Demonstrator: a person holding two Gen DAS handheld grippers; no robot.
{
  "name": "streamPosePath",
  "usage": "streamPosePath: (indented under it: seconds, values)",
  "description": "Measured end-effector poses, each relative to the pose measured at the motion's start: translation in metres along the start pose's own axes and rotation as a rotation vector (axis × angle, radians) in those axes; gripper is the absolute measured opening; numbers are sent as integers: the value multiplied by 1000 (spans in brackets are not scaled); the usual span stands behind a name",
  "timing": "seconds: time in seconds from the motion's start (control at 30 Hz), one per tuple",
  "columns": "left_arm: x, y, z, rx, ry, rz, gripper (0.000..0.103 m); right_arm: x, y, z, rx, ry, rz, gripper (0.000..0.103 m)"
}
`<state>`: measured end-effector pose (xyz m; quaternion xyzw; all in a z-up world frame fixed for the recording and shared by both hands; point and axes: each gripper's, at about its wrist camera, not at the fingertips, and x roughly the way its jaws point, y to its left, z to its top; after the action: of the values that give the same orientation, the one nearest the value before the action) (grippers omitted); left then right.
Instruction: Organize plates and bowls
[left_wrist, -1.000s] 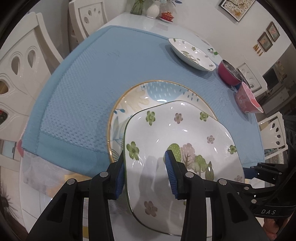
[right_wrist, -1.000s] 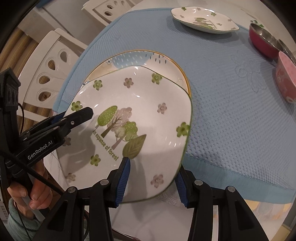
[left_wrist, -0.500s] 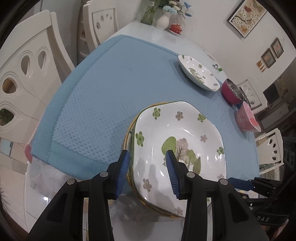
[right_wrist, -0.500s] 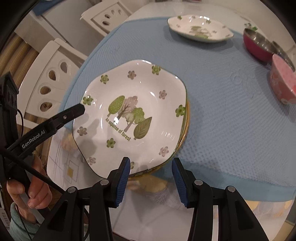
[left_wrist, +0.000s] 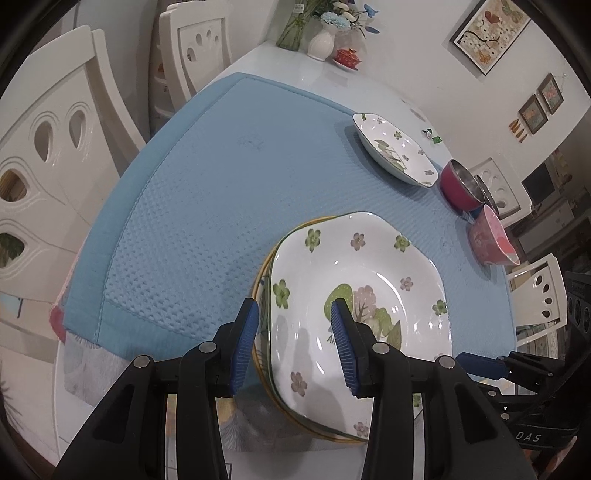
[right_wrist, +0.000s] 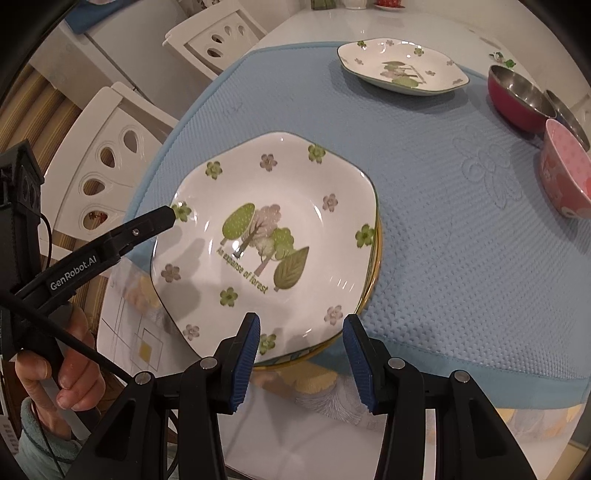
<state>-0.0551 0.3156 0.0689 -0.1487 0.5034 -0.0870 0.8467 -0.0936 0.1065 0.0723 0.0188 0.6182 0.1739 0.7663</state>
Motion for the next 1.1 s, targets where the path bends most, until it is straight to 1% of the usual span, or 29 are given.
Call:
streamPosePath:
  seconds: [0.17,0.27,0.4,0.5,0.57,0.63,0.73,0.8,0.83,0.87,0.97,1.1]
  values:
    - [-6,-1,8,5,-21,-9,38,-7,-7,8,34,-13,23,46]
    - [-14,-6,20,25,-48,-17,38,-20,-17,18,53,-48,28,46]
    - [-27,-18,51,73,-96,-36,38,-46,-31,42,101,-142,34,46]
    - [-39,-32,79,129,-157,-33,38,-64,-44,62,137,-201,36,46]
    - [-44,-43,97,153,-189,-49,38,-74,-52,75,160,-239,28,46]
    - [-45,-53,114,173,-206,-71,38,-86,-61,87,187,-276,24,46]
    - [-40,-68,131,216,-216,-82,38,-93,-74,102,232,-311,32,48]
    - [-35,-79,142,257,-224,-76,40,-92,-83,110,258,-320,31,50]
    - [-31,-84,148,272,-222,-70,49,-91,-86,115,267,-319,27,52]
    - [-28,-88,151,280,-221,-67,53,-90,-91,118,273,-316,24,53]
    - [-14,-95,164,291,-203,-77,54,-75,-111,131,332,-296,28,54]
    - [17,-97,182,290,-152,-78,54,-48,-145,145,429,-249,32,54]
